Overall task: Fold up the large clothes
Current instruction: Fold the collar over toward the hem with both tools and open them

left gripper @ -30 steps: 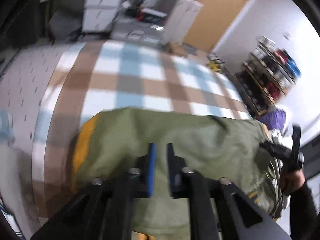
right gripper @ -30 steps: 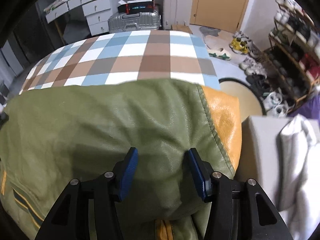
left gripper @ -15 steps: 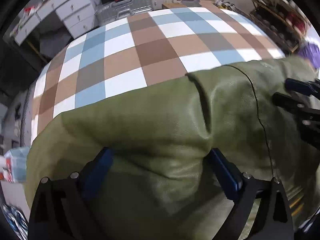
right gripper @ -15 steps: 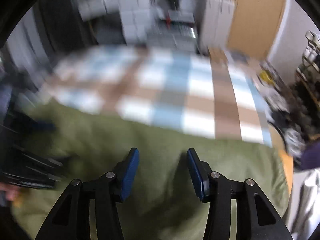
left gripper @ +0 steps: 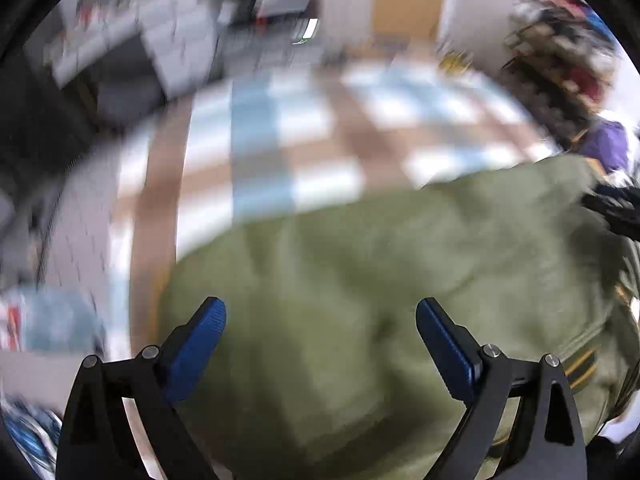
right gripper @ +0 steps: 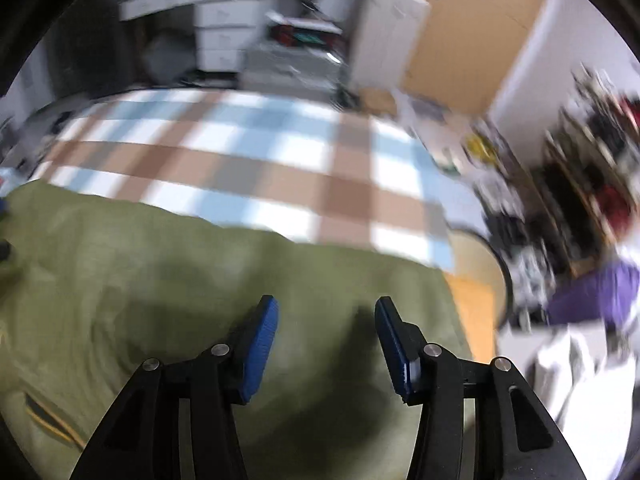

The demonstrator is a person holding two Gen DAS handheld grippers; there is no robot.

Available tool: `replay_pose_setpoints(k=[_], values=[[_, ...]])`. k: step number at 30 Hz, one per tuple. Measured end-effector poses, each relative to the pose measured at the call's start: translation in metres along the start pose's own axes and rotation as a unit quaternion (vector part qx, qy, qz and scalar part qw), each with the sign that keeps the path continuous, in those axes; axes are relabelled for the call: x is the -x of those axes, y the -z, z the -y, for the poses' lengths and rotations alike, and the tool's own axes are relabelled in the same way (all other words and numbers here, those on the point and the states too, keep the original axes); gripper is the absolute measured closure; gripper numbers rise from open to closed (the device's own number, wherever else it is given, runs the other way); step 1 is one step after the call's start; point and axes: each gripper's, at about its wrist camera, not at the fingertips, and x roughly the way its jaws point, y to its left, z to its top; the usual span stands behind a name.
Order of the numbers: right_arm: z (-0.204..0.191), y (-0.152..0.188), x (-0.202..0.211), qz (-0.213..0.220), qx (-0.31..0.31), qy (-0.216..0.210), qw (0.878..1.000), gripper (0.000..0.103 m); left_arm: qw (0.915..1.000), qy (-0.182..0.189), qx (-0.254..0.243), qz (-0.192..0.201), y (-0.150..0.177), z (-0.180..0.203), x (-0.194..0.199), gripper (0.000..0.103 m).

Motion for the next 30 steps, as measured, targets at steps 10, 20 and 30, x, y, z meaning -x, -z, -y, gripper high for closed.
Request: replay_pose_setpoints(k=[10, 20, 30], values=[[0.004, 0.037, 0.005, -0.028, 0.031, -0.054, 0.998, 0.052, 0.9981, -0.025, -0.048, -0.031, 0.025, 0.019, -0.02, 0.008], [-0.014, 0.029, -0.036, -0.045, 0.046, -0.029, 0.998, 0.049, 0.9956, -0.031, -0.061, -0.064, -0.015, 0.013, -0.053, 0.001], [-0.011, -0.008, -0.059, -0.002, 0.01, -0.024, 1.0, 0.049, 0.9974, -0.04, -0.05, -0.034, -0.07, -0.006, -0.079, 0.001]])
